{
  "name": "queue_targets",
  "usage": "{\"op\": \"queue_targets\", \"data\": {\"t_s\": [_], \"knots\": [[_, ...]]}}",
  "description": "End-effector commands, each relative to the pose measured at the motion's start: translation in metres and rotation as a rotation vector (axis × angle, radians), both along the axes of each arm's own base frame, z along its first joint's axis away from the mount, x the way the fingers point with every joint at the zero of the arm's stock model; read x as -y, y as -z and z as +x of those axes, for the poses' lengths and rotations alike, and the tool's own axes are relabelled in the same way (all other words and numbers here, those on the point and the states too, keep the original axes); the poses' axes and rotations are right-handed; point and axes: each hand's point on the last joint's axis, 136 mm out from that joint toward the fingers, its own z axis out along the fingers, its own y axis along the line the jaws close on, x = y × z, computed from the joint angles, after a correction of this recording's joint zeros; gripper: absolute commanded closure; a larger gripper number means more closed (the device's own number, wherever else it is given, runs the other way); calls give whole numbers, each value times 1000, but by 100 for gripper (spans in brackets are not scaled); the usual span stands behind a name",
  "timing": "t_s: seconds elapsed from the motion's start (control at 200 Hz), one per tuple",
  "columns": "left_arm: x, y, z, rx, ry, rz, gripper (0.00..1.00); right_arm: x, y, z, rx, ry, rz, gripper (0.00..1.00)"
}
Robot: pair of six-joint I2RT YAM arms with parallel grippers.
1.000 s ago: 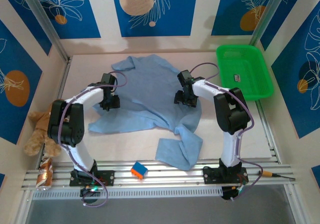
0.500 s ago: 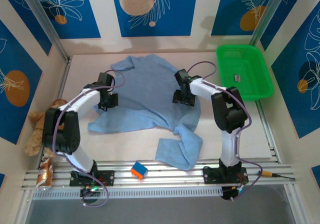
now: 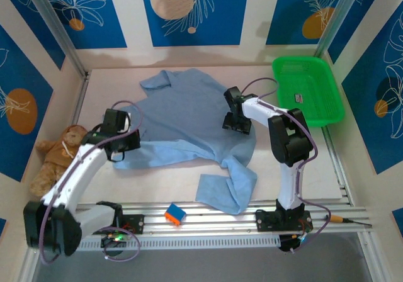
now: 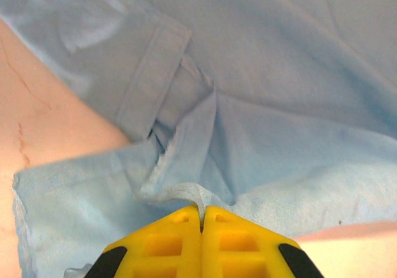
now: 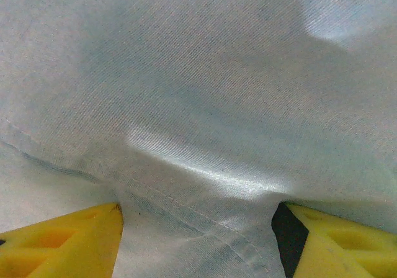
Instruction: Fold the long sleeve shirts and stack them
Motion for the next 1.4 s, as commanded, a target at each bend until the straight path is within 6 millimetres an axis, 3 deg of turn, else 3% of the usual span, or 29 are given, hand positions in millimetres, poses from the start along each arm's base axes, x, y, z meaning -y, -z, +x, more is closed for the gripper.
{"op": "queue_targets", "data": {"t_s": [0.0, 0.15, 0.23, 0.335, 0.51, 0.605, 0.7, 0.805, 0.86, 0.97, 1.03, 1.146, 1.216, 1.396], "knots": [[16, 15, -48, -104, 4, -115, 97, 16, 10, -4, -42, 60, -34, 32], [45, 14, -79, -120, 36, -203, 96, 24, 11, -1, -47, 92, -30, 32], [56, 26, -97, -195, 47, -209, 96, 27, 10, 0, -50, 105, -29, 32], [42, 42, -123, -257, 5, -137, 96, 33, 10, -2, -51, 115, -33, 32], [25, 54, -151, -296, -52, -99, 95, 44, 10, -3, -50, 140, -29, 32], [29, 57, -160, -322, -25, -77, 94, 52, 8, -1, -45, 154, -29, 32], [35, 66, -172, -372, 12, -64, 80, 56, 3, 1, -32, 161, -21, 32], [43, 61, -178, -364, 40, -65, 47, 57, -6, 1, -13, 152, -9, 32], [38, 42, -169, -303, 30, -41, 28, 57, -14, 0, 8, 144, -1, 32], [34, -17, -129, -100, 29, 33, 15, 51, -40, 1, 86, 110, 35, 31], [35, -37, -102, -68, 39, 89, 12, 44, -55, 1, 132, 64, 47, 31], [46, -34, -48, -104, 55, -4, 13, 31, -78, -2, 171, -8, 79, 31], [34, -22, -20, -116, 32, 28, 19, 24, -82, -6, 167, -38, 95, 31], [33, 20, 28, -189, 41, 7, 34, 11, -67, -16, 128, -87, 97, 32]]}}
